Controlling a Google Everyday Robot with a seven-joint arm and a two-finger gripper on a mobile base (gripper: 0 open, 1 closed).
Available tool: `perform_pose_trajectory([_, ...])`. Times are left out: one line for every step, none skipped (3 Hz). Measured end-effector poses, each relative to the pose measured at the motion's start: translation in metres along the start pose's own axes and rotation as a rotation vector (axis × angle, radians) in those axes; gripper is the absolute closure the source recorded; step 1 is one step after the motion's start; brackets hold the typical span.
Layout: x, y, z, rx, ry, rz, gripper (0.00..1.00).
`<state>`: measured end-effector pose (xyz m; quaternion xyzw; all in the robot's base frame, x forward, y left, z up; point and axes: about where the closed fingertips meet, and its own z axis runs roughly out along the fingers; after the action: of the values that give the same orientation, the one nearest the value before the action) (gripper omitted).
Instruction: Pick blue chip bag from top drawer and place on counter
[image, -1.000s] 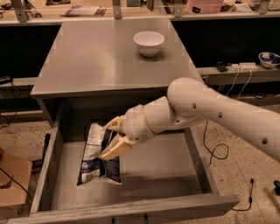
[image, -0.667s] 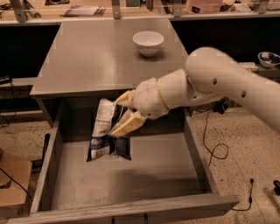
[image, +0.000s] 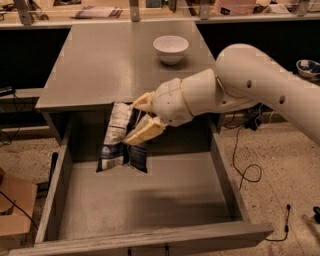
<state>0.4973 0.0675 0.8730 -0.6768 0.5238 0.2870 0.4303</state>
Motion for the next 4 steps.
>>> perform_pose_trajectory([-0.012,-0.021,0.009,0.037,0.001,-0.057,1.00])
perform_pose_trajectory([-0.024,-0.072,0.025,0.085,0.005,-0.159,1.00])
perform_pose_trajectory([-0.044,-0.132,0.051,0.107,-0.026,-0.242,1.00])
perform_pose_trajectory([-0.058,-0.186,0.080,0.109,-0.049,-0.289,1.00])
